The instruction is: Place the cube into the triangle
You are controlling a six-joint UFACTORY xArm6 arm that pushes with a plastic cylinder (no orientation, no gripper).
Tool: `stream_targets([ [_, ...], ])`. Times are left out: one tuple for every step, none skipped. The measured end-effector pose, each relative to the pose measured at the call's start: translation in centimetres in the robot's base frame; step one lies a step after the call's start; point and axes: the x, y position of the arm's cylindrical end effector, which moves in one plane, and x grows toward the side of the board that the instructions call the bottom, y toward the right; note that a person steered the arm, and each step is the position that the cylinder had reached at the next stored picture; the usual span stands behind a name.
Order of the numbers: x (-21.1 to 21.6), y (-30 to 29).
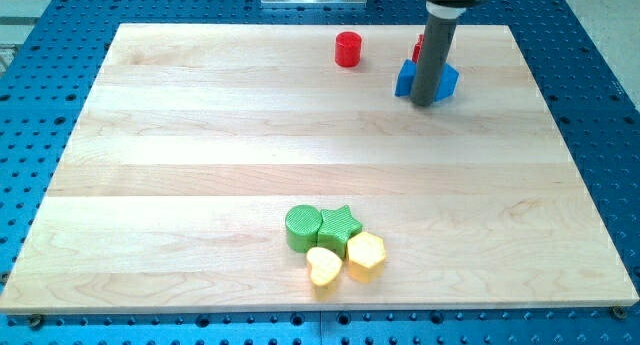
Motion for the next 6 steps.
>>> stream_targets([
  [0.0, 3.1],
  [0.4, 5.5],
  [-1.6, 10.6],
  [-3.8, 8.6],
  [-2.6, 1.8],
  [-0.7, -5.4],
])
